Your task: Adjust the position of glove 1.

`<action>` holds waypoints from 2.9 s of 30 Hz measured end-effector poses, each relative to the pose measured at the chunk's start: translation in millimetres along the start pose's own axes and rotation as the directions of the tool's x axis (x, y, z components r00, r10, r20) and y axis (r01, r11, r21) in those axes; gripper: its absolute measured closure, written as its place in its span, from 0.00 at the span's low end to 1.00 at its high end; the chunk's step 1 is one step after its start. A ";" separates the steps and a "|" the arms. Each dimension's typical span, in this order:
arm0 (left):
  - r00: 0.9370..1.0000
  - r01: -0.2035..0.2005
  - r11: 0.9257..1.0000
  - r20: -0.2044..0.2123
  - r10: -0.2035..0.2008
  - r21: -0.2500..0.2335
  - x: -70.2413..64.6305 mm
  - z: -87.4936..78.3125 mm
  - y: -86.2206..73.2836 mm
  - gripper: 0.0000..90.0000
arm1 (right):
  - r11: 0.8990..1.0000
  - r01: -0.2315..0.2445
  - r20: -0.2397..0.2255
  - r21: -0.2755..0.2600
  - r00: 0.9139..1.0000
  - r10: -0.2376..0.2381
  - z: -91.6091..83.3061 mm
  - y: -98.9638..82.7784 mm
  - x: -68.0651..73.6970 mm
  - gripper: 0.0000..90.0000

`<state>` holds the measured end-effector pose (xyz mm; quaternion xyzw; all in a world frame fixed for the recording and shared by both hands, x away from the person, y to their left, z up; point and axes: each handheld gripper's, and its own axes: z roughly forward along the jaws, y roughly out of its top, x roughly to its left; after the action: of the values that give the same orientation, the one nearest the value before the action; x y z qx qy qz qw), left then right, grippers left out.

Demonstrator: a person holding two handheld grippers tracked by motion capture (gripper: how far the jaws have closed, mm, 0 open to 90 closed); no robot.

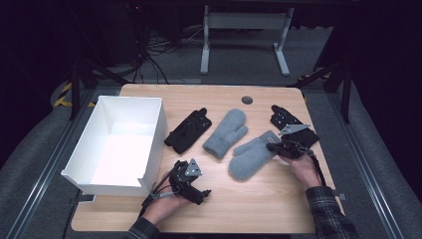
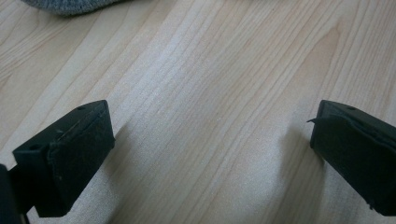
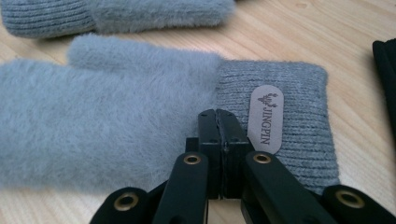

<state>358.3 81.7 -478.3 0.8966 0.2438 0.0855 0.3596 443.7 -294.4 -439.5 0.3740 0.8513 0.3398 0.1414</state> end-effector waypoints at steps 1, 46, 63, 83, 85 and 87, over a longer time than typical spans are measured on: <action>1.000 0.000 1.000 0.000 0.000 0.000 0.0 0.0 0.0 0.00 | 1.000 0.000 0.000 0.000 1.000 0.000 0.0 0.0 0.0 1.00; 1.000 -0.004 1.000 0.004 0.004 -0.001 0.4 0.3 0.2 0.00 | 0.998 0.050 -0.076 0.044 0.996 -0.047 -64.5 -60.6 66.6 1.00; 1.000 -0.006 1.000 0.006 0.006 0.001 0.6 0.4 0.5 0.00 | 0.999 -0.014 0.062 0.039 0.998 0.011 -74.0 -65.2 -2.7 1.00; 1.000 -0.006 1.000 0.006 0.006 0.001 0.5 0.4 0.4 0.00 | 0.992 0.070 -0.062 0.102 0.996 -0.064 -67.8 -74.1 45.4 1.00; 1.000 -0.006 1.000 0.006 0.006 0.000 0.5 0.4 0.5 0.00 | 0.991 0.081 -0.077 0.103 0.994 -0.074 -67.8 -74.7 51.0 1.00; 1.000 -0.006 1.000 0.006 0.006 0.000 0.5 0.4 0.5 0.00 | 0.991 0.088 -0.092 0.101 0.993 -0.079 -67.7 -75.6 56.6 1.00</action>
<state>359.1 81.4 -478.3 0.8977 0.2400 0.0840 0.3599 330.9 -321.9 -441.1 0.3295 0.8884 0.3044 0.0980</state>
